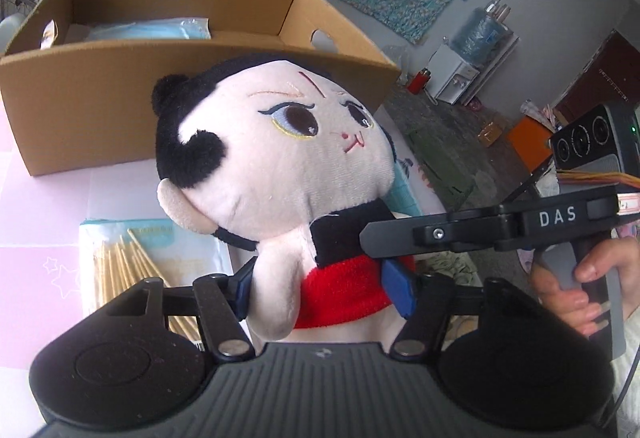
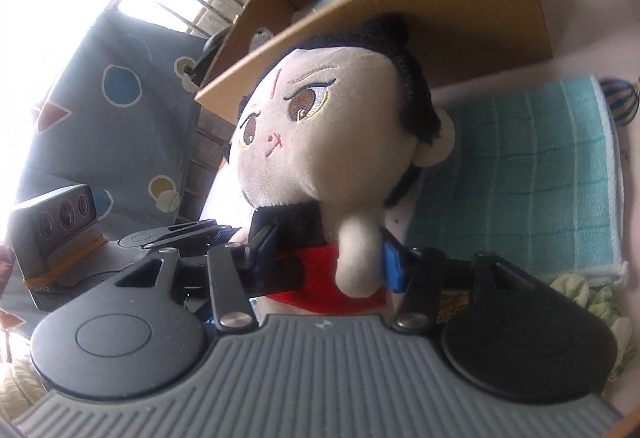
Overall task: Organize soft objects
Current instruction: 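Grasp the red-shirted plush doll with the left tool and place it in the box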
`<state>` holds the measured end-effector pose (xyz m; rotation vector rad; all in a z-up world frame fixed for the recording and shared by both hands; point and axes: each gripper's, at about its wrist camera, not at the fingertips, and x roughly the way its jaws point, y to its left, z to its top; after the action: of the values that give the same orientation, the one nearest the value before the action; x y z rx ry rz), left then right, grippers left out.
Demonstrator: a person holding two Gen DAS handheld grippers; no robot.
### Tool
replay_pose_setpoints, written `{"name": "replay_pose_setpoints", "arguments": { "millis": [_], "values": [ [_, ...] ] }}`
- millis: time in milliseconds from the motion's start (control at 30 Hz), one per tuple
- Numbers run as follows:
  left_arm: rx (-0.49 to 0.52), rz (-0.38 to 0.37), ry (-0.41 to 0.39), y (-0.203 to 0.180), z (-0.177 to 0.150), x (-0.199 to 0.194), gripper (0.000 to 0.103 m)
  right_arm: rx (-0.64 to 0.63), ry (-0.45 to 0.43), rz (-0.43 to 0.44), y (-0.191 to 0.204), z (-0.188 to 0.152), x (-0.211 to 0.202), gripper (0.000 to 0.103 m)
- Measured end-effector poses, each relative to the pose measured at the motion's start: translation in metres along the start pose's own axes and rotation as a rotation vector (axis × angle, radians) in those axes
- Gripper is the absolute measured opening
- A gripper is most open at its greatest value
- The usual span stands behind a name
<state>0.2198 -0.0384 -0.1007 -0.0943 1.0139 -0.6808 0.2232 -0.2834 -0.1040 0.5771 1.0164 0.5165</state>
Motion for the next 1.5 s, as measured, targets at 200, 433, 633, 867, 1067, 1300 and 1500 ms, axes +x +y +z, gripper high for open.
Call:
{"name": "replay_pose_setpoints", "arguments": {
  "millis": [200, 433, 633, 867, 1067, 1300, 1500],
  "values": [
    [0.067, -0.03, -0.169, -0.024, 0.024, -0.058, 0.065, -0.086, -0.156, 0.055, 0.042, 0.023, -0.057, 0.051],
    [0.086, -0.009, -0.255, -0.029, 0.132, -0.057, 0.065, -0.108, -0.266, -0.028, 0.052, 0.141, -0.05, 0.051],
    [0.01, -0.024, -0.179, 0.008, 0.225, 0.004, 0.065, -0.004, -0.224, -0.153, 0.007, 0.259, 0.015, 0.051],
    [-0.036, -0.064, -0.06, 0.051, 0.249, 0.102, 0.065, 0.102, -0.096, -0.355, -0.058, 0.289, 0.092, 0.05],
    [-0.014, -0.067, 0.063, 0.053, 0.252, 0.156, 0.075, -0.031, -0.016, -0.503, -0.063, 0.285, 0.119, 0.052],
    [0.1, 0.122, 0.176, 0.04, 0.253, 0.153, 0.077, -0.105, -0.016, -0.507, -0.039, 0.255, 0.085, 0.043],
    [-0.22, -0.036, 0.075, 0.077, 0.269, 0.133, 0.027, -0.245, 0.088, -0.445, -0.016, 0.235, 0.093, 0.003]
  ]
}}
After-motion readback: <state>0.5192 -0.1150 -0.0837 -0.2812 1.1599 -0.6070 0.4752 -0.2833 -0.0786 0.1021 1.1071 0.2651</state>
